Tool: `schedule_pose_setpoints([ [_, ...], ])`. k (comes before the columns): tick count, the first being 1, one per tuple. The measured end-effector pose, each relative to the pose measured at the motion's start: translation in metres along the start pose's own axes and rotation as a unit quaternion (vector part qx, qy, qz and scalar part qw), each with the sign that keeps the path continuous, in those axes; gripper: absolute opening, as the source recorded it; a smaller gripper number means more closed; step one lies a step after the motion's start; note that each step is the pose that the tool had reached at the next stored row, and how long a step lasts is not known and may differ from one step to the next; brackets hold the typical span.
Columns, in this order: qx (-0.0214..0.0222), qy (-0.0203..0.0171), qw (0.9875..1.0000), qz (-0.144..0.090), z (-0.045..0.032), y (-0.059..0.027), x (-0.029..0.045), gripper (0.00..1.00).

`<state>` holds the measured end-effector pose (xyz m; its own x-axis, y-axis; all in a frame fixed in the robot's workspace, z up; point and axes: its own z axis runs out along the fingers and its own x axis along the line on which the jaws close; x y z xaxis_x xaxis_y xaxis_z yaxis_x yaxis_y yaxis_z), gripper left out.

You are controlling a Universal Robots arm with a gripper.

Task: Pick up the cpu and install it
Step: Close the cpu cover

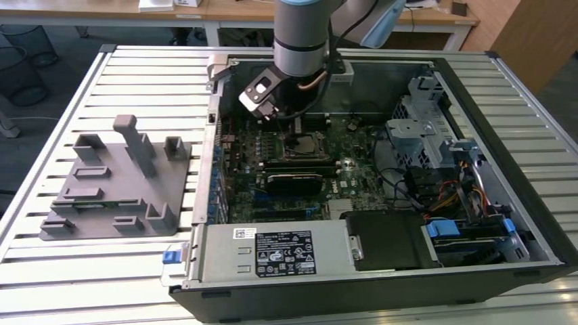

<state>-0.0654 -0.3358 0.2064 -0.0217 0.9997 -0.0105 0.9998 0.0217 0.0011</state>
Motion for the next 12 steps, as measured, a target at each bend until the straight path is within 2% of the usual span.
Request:
schedule_pose_setpoints([
  [7,0.0021,0.0,1.0,0.0,0.0,0.0179,-0.0007,0.11],
  [12,0.0024,0.0,1.0,0.0,0.0,0.0236,-0.0009,0.11],
])
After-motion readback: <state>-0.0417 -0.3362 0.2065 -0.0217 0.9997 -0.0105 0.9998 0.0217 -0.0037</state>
